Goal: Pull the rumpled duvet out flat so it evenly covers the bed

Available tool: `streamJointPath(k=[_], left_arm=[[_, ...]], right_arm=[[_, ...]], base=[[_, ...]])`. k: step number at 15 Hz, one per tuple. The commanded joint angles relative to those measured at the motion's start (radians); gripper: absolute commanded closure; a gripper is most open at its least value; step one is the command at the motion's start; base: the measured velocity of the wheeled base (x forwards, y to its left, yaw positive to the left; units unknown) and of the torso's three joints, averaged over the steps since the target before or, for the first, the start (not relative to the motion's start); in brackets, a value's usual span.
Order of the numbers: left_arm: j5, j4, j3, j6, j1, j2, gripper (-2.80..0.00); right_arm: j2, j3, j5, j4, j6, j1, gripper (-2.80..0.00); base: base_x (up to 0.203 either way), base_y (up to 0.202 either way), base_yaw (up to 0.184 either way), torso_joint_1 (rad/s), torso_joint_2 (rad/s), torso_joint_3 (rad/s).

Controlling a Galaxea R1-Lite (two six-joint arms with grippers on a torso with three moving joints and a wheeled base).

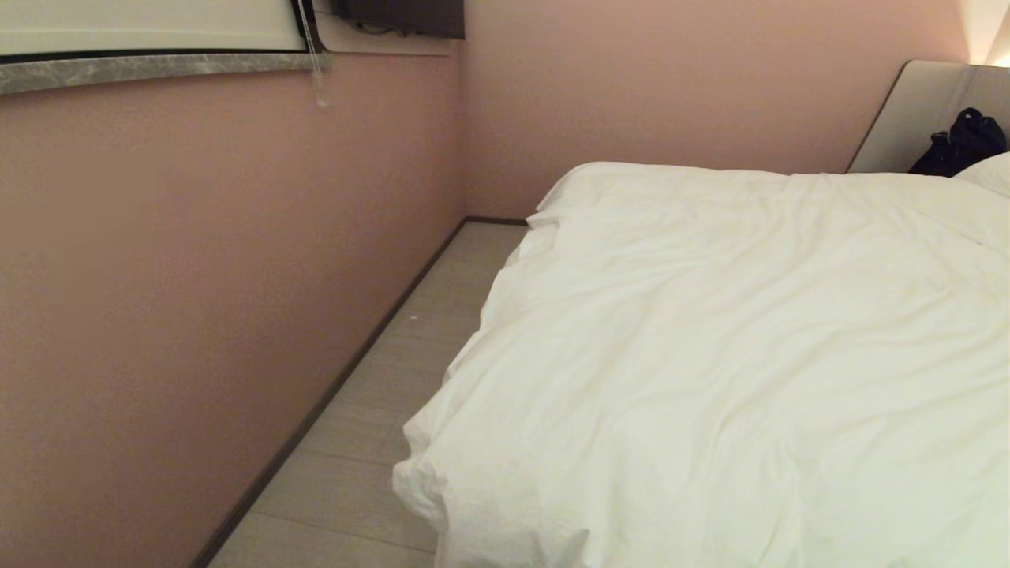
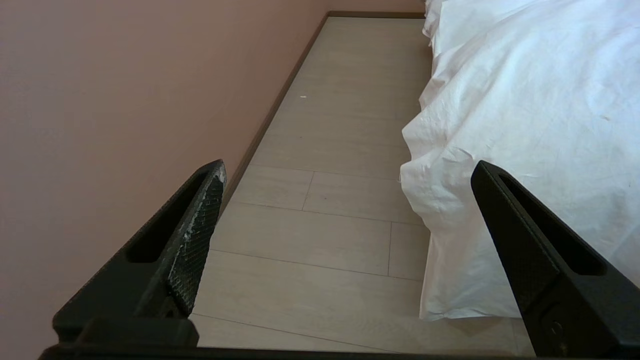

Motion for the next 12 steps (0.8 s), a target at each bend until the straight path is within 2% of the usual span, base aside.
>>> streamJointPath(k=[1, 9, 12], left_arm=[[0.0, 0.0, -0.001, 0.001, 0.0, 0.0, -2.8], [0.0, 0.0, -0.001, 0.0, 0.0, 0.0, -2.8], [0.0, 0.0, 0.0, 0.0, 0.0, 0.0, -2.8]], right_arm=[[0.001, 0.0, 0.0, 0.0, 0.0, 0.0, 0.0], [0.001, 0.0, 0.0, 0.0, 0.0, 0.0, 0.0], [0.001, 0.0, 0.0, 0.0, 0.0, 0.0, 0.0]], base=[[0.0, 0.0, 0.0, 0.0, 0.0, 0.0], [0.0, 0.0, 0.0, 0.0, 0.0, 0.0], [0.001, 0.108, -0.011, 0.005, 0.0, 0.004]])
